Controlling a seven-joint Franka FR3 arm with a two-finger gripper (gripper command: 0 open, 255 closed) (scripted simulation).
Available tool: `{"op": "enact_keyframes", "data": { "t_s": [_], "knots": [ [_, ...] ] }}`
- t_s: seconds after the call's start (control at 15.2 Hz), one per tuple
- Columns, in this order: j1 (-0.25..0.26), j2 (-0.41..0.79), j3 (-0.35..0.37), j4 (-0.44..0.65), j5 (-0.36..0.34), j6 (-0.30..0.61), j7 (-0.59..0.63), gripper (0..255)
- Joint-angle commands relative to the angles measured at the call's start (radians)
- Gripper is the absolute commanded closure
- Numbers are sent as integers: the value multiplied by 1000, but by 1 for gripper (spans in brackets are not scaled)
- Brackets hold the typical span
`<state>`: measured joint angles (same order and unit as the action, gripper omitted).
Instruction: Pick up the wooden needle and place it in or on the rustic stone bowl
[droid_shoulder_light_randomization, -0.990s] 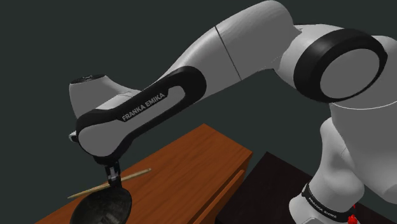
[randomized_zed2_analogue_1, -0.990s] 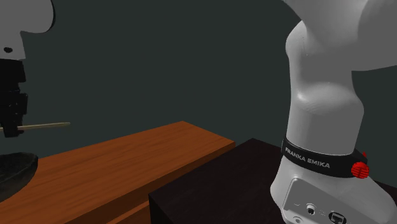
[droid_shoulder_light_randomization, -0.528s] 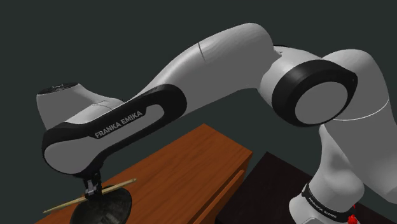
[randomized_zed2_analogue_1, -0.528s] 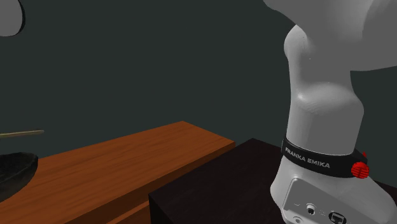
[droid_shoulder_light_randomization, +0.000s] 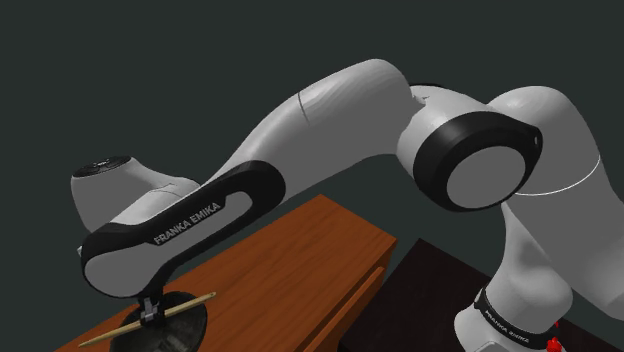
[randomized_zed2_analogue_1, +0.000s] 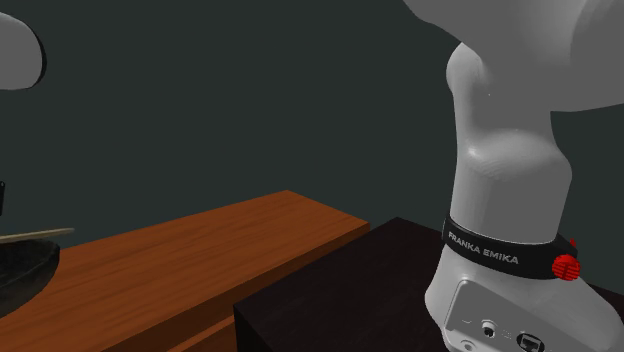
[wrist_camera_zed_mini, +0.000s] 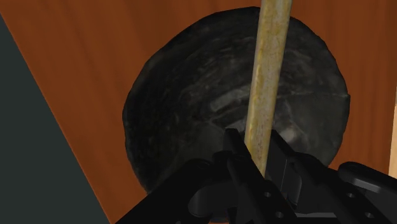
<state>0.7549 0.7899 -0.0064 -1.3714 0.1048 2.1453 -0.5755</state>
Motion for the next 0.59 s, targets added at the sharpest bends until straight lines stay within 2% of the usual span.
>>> {"op": "enact_keyframes", "data": {
  "t_s": [0.0,0.53],
  "knots": [
    [1,13,1,-6,1,19,-1,255],
    [0,30,1,-6,2,36,-3,255]
  ]
}}
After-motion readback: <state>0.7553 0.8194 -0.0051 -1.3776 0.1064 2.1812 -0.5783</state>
